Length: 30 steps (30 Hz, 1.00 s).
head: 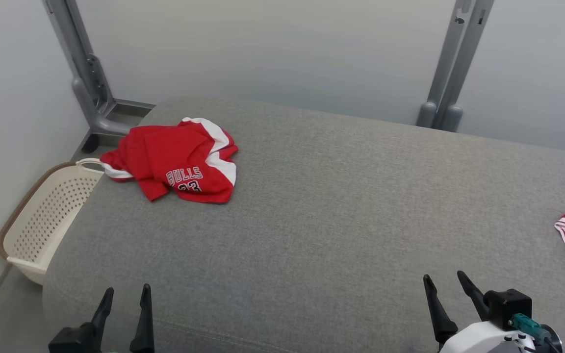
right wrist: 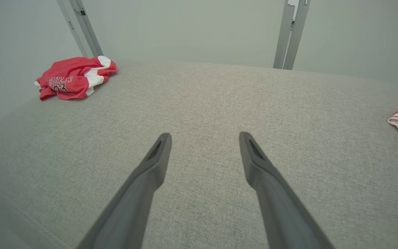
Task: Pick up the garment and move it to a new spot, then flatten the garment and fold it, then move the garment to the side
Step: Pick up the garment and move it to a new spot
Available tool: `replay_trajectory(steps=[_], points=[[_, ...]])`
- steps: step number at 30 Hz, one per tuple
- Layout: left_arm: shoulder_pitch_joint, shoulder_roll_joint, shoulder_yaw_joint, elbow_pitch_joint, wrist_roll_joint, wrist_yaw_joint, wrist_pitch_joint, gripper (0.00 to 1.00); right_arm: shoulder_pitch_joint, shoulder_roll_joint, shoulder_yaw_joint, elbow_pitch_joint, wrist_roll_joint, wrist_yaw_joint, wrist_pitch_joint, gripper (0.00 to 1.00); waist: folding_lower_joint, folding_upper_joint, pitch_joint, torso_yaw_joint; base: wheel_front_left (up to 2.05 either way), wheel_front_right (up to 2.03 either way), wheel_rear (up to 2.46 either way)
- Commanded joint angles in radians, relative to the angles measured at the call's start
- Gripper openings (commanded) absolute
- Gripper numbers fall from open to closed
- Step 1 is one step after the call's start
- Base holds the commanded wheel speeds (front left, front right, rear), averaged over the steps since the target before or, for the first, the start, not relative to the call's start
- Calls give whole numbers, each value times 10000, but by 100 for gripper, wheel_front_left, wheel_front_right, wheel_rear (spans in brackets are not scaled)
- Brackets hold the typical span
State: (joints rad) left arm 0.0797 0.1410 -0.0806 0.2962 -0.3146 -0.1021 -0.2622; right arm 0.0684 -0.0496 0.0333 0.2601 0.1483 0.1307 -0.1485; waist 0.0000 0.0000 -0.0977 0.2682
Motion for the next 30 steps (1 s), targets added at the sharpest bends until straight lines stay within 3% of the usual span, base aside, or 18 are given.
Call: replay_trajectory(steps=[1,10,18,22,30], points=[[130,45,-2,-43,21,49,-8,100,10,-21,52,-13,36,-2,-40,100,0,0,-41,403,0,0,0],[326,167,-35,-129,-62,85,38,100,90,-25,303,39,68,-2,-47,100,0,0,31,1055,0,0,0],[-95,290,-115,-131,-283,73,548,100,43,-25,383,-54,-20,-2,23,100,0,0,98,1109,0,0,0],[-1088,460,-246,434,-491,-26,1594,100,24,-25,446,-264,-176,-2,182,100,0,0,298,980,0,0,0],[-4653,693,-604,2268,-762,-119,3718,100,-373,-24,505,-1303,-948,-2,904,100,0,0,1571,337,0,0,0]])
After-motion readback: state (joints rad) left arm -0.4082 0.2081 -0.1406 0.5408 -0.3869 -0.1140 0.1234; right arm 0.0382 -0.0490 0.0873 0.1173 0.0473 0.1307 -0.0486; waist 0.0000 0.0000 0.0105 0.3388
